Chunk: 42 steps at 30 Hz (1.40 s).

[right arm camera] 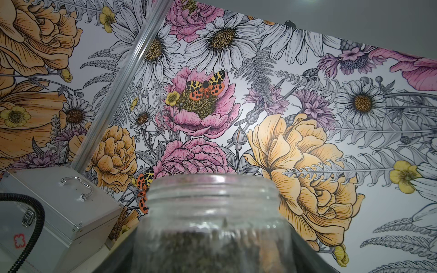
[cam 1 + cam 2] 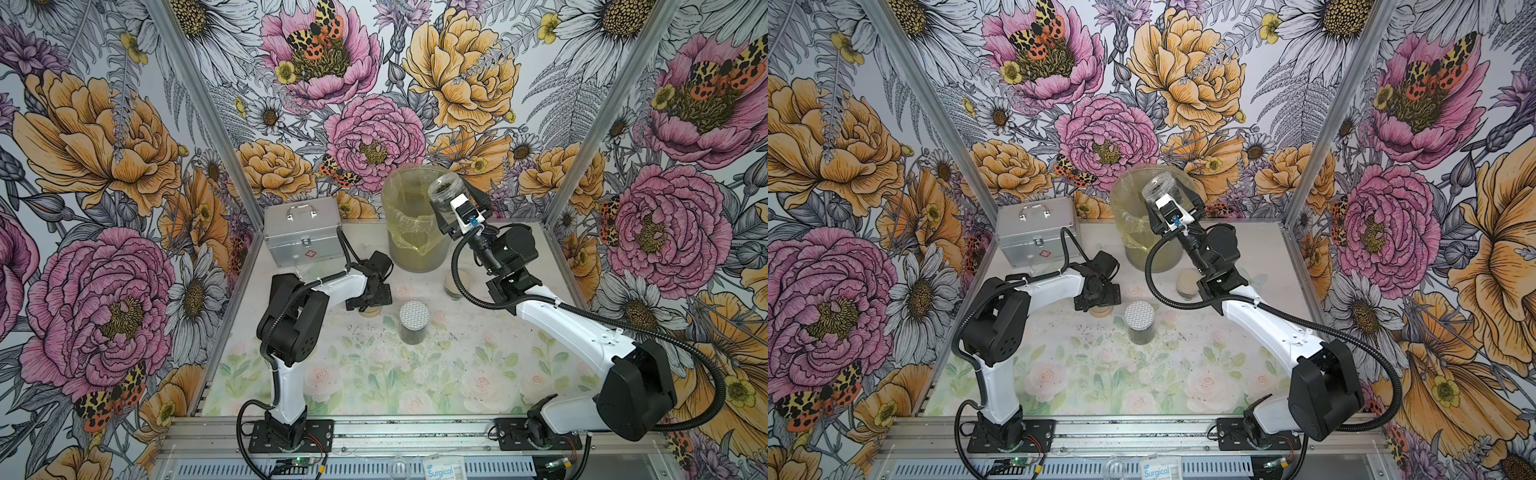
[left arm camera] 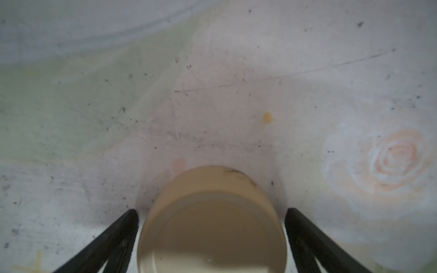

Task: Empty moldy tea leaves from jars
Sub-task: Place the lid at the center of the board, then pour the moldy tea leaves from the jar into the trash bin.

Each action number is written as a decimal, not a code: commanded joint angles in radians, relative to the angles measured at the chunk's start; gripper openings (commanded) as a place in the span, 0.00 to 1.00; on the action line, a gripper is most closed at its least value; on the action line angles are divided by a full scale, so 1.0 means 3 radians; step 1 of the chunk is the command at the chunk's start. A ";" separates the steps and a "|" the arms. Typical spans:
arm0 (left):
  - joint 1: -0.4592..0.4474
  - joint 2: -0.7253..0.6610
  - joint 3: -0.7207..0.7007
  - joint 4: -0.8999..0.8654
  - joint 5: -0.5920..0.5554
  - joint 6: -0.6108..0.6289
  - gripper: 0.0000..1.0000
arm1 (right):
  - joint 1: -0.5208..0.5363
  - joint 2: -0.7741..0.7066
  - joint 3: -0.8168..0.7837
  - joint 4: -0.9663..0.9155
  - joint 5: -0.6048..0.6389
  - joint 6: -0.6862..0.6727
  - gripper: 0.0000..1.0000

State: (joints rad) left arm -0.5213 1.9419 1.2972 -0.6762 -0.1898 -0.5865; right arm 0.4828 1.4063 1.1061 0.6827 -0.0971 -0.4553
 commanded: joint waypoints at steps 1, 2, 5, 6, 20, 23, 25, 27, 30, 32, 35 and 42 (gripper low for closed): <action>0.0024 -0.0246 0.0001 -0.0002 -0.0042 0.0050 0.99 | -0.0024 -0.0142 0.0085 0.0082 0.0046 0.0100 0.07; 0.0032 -0.0265 0.0014 -0.0020 -0.0042 0.0054 0.99 | -0.0023 -0.0139 0.0087 0.0076 0.0050 0.0106 0.07; 0.0035 -0.0344 0.0076 -0.0071 -0.0042 0.0072 0.99 | -0.0024 -0.0134 0.0144 -0.0028 0.0062 0.0165 0.07; 0.0032 -0.0369 0.0094 -0.0079 -0.0042 0.0071 0.99 | -0.0024 -0.0130 0.0164 -0.0064 0.0080 0.0191 0.07; 0.0012 -0.1689 0.0298 -0.0093 -0.0022 0.0386 0.99 | -0.0206 0.0094 0.0881 -0.1040 0.0121 0.0867 0.07; 0.0004 -0.1906 0.0306 -0.0093 -0.0012 0.0426 0.99 | -0.0273 0.0205 0.1178 -0.1382 0.0103 0.1061 0.06; 0.0000 -0.2020 0.0311 -0.0072 0.0087 0.0490 0.99 | -0.0314 0.0293 0.1408 -0.1624 0.0051 0.1147 0.06; 0.0003 -0.2095 0.0358 -0.0056 0.0174 0.0485 0.99 | -0.0323 0.0337 0.1486 -0.1690 0.0001 0.1146 0.06; 0.0038 -0.2105 0.0643 0.0002 0.0673 0.0423 0.99 | -0.0329 0.0375 0.1483 -0.1680 -0.0157 0.1111 0.05; 0.0045 -0.2010 0.0926 0.0085 0.1152 0.0432 0.99 | -0.0347 0.0430 0.1556 -0.1807 -0.0255 0.1157 0.05; 0.0079 -0.1627 0.1612 -0.0015 0.1633 0.0292 0.99 | -0.0360 0.0481 0.1578 -0.1902 -0.0437 0.1185 0.05; 0.0004 -0.0779 0.2967 -0.0078 0.2219 0.0221 0.99 | -0.0379 0.0590 0.1739 -0.2238 -0.0678 0.1281 0.05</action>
State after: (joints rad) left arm -0.5133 1.6386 2.1094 -0.6846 0.3496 -0.5030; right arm 0.3779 1.5787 1.5555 0.0315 -0.2493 -0.1036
